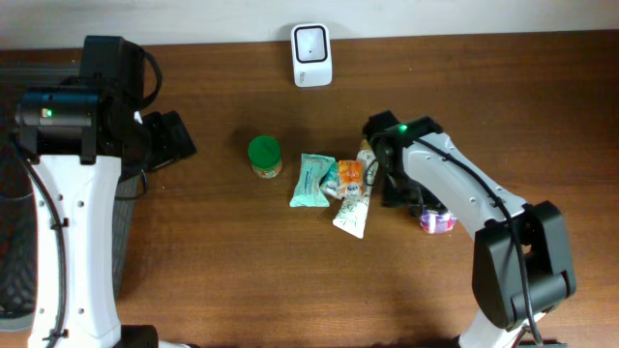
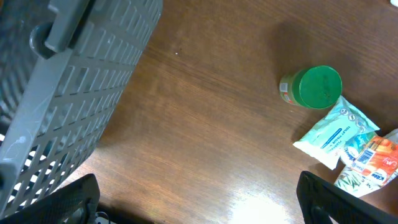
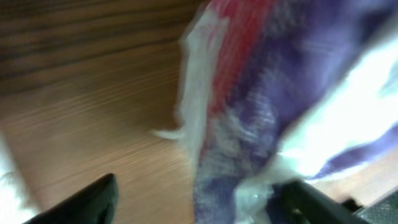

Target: Scan the item barcode

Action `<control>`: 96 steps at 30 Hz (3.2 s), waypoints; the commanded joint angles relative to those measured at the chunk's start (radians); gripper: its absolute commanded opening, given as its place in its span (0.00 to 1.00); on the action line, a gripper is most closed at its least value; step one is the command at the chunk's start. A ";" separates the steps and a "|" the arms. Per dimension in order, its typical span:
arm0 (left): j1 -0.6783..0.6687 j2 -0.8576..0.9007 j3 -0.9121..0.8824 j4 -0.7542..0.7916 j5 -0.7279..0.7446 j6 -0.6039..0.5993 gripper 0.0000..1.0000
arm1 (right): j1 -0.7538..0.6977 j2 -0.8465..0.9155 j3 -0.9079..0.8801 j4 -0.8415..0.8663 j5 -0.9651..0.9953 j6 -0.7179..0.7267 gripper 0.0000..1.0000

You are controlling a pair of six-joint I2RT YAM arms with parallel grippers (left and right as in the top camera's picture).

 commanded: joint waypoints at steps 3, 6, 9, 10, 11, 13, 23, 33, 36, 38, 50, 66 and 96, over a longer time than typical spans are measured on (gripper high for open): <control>0.004 -0.016 0.011 -0.001 0.000 -0.013 0.99 | 0.036 0.003 0.228 -0.037 -0.240 -0.163 0.94; 0.004 -0.016 0.011 -0.001 0.000 -0.013 0.99 | 0.026 0.003 0.359 -0.100 -0.234 -0.273 0.99; 0.004 -0.016 0.011 -0.001 0.000 -0.013 0.99 | -0.041 0.002 0.390 -0.140 -0.156 -0.280 0.99; 0.004 -0.016 0.011 -0.001 0.000 -0.013 0.99 | -0.079 0.002 0.389 -0.149 -0.148 -0.280 0.99; 0.004 -0.016 0.011 -0.001 0.000 -0.013 0.99 | -0.132 0.002 0.389 -0.158 -0.149 -0.280 0.99; 0.004 -0.016 0.011 -0.001 0.000 -0.013 0.99 | -0.245 0.002 0.384 -0.164 -0.189 -0.311 0.99; 0.004 -0.016 0.011 -0.001 0.000 -0.013 0.99 | -0.619 0.004 0.010 0.110 -0.894 -0.671 1.00; 0.004 -0.016 0.011 -0.001 0.000 -0.013 0.99 | -0.622 0.004 -0.306 0.440 -1.082 -0.668 0.29; 0.004 -0.016 0.011 -0.001 0.000 -0.013 0.99 | -0.622 0.002 -0.304 0.441 -1.272 -0.668 0.04; 0.004 -0.016 0.011 -0.001 0.000 -0.013 0.99 | -0.622 -0.010 -0.277 0.432 -1.351 -0.668 0.04; 0.004 -0.016 0.011 -0.001 0.000 -0.013 0.99 | -0.566 -0.212 -0.029 0.508 -1.684 -0.908 0.04; 0.004 -0.016 0.011 -0.001 0.000 -0.012 0.99 | -0.429 -0.212 -0.029 0.402 -0.754 -0.601 0.70; 0.004 -0.016 0.011 -0.001 0.000 -0.013 0.99 | 0.384 -0.114 -0.272 0.019 0.055 0.276 0.84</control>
